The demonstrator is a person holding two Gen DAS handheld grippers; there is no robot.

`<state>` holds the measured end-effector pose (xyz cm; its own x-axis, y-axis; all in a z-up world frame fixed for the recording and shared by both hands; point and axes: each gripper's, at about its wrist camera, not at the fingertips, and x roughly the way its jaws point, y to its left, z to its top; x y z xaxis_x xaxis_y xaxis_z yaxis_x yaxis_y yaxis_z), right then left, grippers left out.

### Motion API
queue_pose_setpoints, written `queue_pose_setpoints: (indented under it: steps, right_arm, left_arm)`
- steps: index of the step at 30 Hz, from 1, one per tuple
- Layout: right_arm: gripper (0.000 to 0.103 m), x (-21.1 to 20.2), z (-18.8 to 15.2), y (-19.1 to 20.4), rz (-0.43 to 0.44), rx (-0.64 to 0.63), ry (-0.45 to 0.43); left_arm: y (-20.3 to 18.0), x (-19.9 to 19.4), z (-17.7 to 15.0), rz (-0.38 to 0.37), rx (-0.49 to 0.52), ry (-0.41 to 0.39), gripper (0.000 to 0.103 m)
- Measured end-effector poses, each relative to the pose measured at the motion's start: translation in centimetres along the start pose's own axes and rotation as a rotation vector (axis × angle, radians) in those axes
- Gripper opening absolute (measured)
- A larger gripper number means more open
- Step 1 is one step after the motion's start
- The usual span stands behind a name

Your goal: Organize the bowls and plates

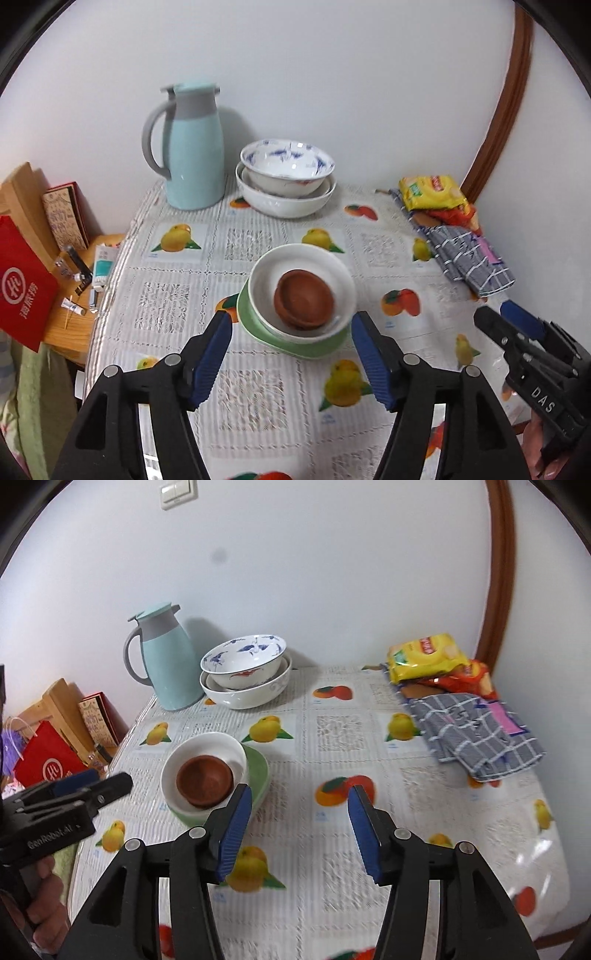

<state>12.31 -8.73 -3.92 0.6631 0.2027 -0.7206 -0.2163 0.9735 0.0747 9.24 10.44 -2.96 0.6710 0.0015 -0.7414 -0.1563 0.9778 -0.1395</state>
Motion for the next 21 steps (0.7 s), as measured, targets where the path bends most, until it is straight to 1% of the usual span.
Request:
queue_pose_setpoints:
  steps: [2, 3, 4, 5, 6, 8, 10, 12, 14, 17, 21]
  right_arm:
    - [0.054, -1.3, -0.7, -0.5, -0.015, 0.005, -0.010]
    - [0.055, -2.0, -1.1, -0.8, -0.023, 0.006, -0.015]
    - [0.060, -2.5, -1.4, -1.0, -0.029, 0.007, -0.020]
    - [0.065, -3.2, -1.8, -1.3, -0.036, 0.009, -0.028]
    - [0.067, -3.7, -2.2, -1.5, -0.039, 0.009, -0.035]
    - [0.073, -4.8, -2.9, -1.9, -0.050, 0.009, -0.050]
    - [0.078, -6.0, -3.7, -2.3, -0.080, 0.008, -0.072]
    - [0.080, -7.1, -4.4, -2.5, -0.092, -0.004, -0.084]
    - [0.090, -8.0, -5.1, -2.9, -0.107, 0.001, -0.094]
    - [0.093, -9.4, -6.1, -3.2, -0.139, 0.001, -0.111]
    - [0.093, -10.8, -7.3, -3.8, -0.131, 0.027, -0.108]
  left_arm:
    - [-0.8, -1.4, -0.7, 0.001, -0.004, -0.032, 0.070]
    - [-1.0, -1.9, -1.0, -0.001, -0.002, -0.045, 0.074]
    - [-1.4, -2.5, -1.2, -0.001, 0.002, -0.058, 0.076]
    - [-1.8, -3.1, -1.6, 0.001, 0.006, -0.072, 0.082]
    - [-2.2, -3.4, -1.9, 0.002, 0.010, -0.082, 0.086]
    - [-2.9, -4.5, -2.7, 0.005, 0.021, -0.107, 0.088]
    - [-3.7, -5.4, -3.4, 0.018, 0.027, -0.122, 0.089]
    - [-4.1, -6.1, -4.1, 0.012, 0.015, -0.129, 0.092]
    - [-4.7, -6.7, -4.8, 0.001, 0.018, -0.130, 0.094]
    - [-5.6, -7.6, -5.8, 0.007, 0.041, -0.135, 0.094]
    - [-6.3, -8.9, -7.2, -0.015, 0.055, -0.138, 0.094]
